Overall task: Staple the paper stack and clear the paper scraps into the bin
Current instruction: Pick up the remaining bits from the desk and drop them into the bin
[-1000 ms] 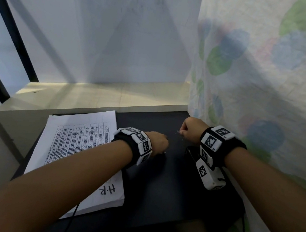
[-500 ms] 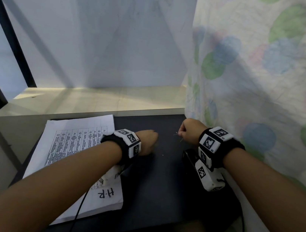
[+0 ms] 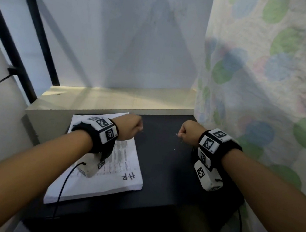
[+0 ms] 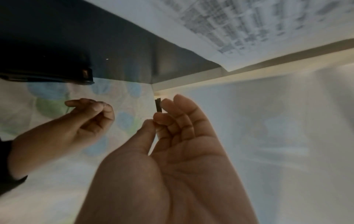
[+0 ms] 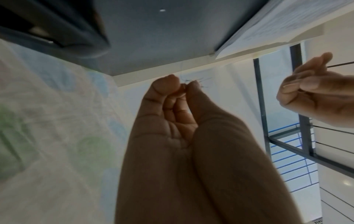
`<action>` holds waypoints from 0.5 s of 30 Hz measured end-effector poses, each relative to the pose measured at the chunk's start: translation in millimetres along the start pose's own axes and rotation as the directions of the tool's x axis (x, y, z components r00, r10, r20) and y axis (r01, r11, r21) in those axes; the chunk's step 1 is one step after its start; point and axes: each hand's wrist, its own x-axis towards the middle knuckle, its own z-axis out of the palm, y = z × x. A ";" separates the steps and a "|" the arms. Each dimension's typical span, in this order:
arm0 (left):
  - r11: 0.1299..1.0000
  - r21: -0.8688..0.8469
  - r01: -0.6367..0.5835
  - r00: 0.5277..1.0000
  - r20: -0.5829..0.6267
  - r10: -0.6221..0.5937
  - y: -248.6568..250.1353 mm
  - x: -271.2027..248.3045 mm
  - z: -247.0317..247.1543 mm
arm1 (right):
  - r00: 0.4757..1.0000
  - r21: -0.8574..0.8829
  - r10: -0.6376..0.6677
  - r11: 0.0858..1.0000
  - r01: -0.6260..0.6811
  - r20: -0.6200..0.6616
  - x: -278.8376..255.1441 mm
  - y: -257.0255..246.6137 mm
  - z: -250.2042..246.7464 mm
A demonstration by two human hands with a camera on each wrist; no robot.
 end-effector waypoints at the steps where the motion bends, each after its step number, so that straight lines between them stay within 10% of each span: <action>1: 1.000 0.010 0.010 1.000 -0.006 -0.010 -5.8 -12.3 -7.3 | 1.000 -0.008 -0.011 1.000 0.011 0.008 -3.3 -9.0 1.5; 15: 0.935 -0.008 0.355 0.934 0.052 -0.355 -131.0 -213.9 -16.3 | 0.934 -0.052 -0.327 0.940 0.337 0.144 -62.2 -204.1 70.0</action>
